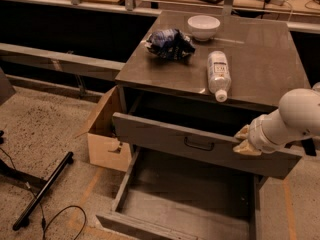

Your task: Open top drawer

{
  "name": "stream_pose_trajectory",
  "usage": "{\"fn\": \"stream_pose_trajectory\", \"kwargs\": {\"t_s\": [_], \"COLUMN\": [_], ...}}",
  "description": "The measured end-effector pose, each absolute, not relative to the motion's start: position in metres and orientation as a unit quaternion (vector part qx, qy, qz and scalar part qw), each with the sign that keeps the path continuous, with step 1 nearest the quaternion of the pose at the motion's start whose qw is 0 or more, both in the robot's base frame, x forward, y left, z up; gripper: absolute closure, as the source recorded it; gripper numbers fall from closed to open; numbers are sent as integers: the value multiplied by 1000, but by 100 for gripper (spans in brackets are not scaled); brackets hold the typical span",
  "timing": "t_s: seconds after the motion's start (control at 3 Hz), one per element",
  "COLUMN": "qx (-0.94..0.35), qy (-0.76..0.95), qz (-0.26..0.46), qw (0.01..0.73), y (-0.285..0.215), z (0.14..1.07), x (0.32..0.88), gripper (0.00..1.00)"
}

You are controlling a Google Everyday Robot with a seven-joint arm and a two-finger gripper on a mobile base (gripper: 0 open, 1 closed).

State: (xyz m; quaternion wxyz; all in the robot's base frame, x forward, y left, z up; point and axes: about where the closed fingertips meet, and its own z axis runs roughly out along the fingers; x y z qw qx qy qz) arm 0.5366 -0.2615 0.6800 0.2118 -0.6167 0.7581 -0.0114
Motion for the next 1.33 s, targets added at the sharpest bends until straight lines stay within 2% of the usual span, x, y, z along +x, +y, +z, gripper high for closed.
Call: {"fn": "stream_pose_trajectory", "kwargs": {"t_s": [0.33,0.67,1.33], "qx": [-617,-616,-587], "qy": [758,758,782], "qz": [-11,-11,-13], "qw": [212,212,208], "y": [-262,-262,-272], "z": [683,684,733], "x": [537,536,502], "gripper": [88,63,18]}}
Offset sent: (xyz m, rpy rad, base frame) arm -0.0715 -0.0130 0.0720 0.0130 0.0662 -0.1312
